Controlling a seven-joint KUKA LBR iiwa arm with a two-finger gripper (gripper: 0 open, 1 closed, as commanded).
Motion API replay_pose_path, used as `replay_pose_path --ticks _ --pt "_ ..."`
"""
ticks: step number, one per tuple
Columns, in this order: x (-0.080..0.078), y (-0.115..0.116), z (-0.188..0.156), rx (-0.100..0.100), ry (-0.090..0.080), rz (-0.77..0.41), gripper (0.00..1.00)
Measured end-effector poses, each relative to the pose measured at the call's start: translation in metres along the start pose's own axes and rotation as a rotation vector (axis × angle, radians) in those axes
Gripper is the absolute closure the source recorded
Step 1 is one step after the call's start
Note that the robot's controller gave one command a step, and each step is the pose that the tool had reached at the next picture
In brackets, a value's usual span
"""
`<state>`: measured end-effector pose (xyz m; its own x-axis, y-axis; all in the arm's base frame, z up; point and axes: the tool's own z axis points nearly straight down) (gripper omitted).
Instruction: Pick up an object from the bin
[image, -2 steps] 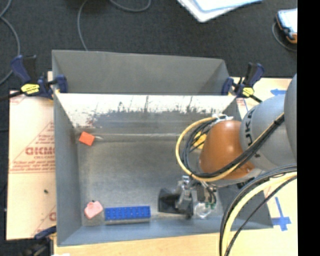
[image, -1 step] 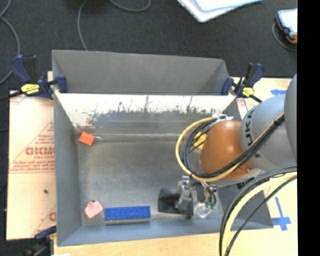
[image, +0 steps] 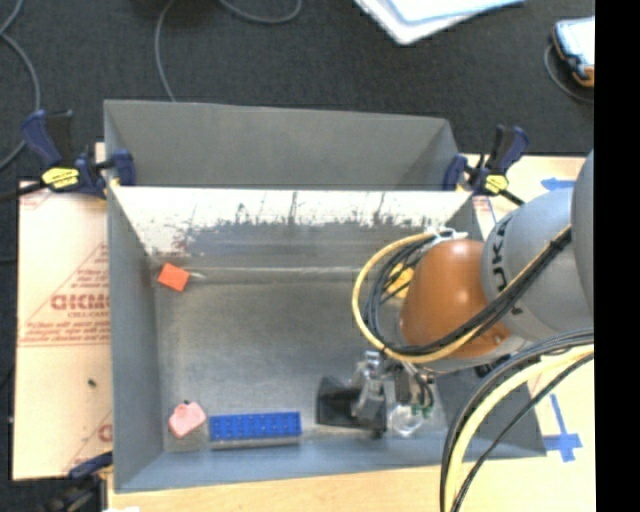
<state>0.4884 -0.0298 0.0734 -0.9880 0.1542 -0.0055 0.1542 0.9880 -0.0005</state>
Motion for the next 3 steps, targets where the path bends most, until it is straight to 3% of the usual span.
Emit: replay_pose_path --ticks 1,3 --pt "0.002 0.0 -0.016 0.0 0.009 -0.001 1.0" --pt "-0.002 0.0 -0.052 -0.001 -0.004 -0.002 1.0"
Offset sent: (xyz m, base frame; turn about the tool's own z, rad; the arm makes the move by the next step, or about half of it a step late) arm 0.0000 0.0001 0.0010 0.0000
